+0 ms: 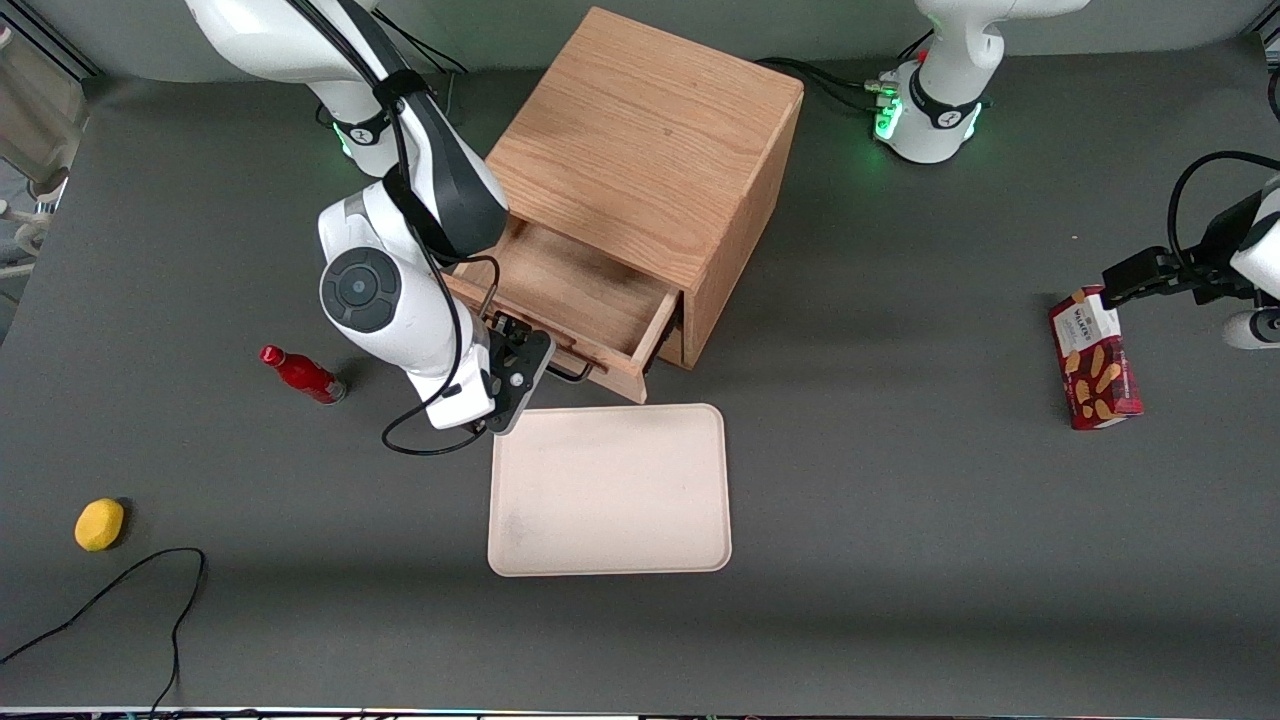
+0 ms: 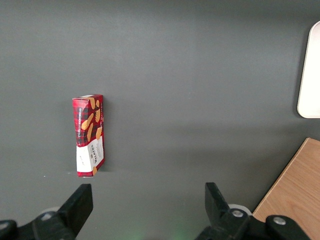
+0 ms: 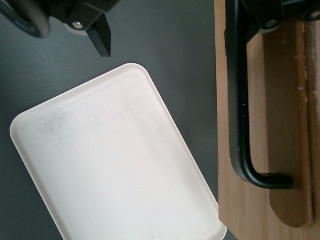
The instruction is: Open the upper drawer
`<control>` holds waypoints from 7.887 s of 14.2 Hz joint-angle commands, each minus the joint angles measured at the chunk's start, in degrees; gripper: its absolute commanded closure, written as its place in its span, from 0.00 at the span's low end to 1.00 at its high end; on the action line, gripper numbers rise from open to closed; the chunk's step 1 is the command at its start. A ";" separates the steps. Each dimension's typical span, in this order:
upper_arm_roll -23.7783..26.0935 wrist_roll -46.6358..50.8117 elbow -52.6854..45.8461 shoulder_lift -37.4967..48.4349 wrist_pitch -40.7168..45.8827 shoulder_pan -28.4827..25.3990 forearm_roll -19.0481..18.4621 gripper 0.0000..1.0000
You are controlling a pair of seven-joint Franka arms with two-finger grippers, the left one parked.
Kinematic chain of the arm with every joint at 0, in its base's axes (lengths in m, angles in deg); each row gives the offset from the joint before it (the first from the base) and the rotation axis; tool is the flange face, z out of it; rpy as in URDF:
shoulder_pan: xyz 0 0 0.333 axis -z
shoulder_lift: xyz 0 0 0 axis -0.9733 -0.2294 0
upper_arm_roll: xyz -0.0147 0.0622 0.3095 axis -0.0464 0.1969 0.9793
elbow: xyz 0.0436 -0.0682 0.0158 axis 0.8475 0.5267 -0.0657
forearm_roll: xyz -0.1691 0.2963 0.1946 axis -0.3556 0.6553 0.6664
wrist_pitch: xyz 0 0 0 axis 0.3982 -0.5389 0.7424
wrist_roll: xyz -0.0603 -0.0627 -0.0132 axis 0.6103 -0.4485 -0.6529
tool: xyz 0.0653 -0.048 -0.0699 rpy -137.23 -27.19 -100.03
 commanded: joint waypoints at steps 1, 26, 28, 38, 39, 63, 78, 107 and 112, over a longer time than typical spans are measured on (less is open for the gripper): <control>0.30 -1.18 -2.59 -1.95 -0.10 1.29 -0.16 0.00; 0.04 -3.81 -6.28 -4.40 0.34 5.42 3.53 0.00; 0.04 -3.99 -6.81 -4.84 0.34 5.77 3.53 0.00; 0.13 -6.27 -10.24 -7.04 2.19 8.23 3.70 0.00; 0.30 -6.27 -10.32 -7.13 2.19 8.49 3.70 0.00; 0.74 -9.35 -13.58 -9.24 2.71 11.22 3.79 0.00; 1.10 -9.70 -15.95 -8.98 6.57 12.36 5.02 0.00; 0.48 44.50 1.62 25.02 18.88 12.45 -2.79 0.00; 3.11 47.61 3.21 27.85 18.89 20.17 -7.81 0.00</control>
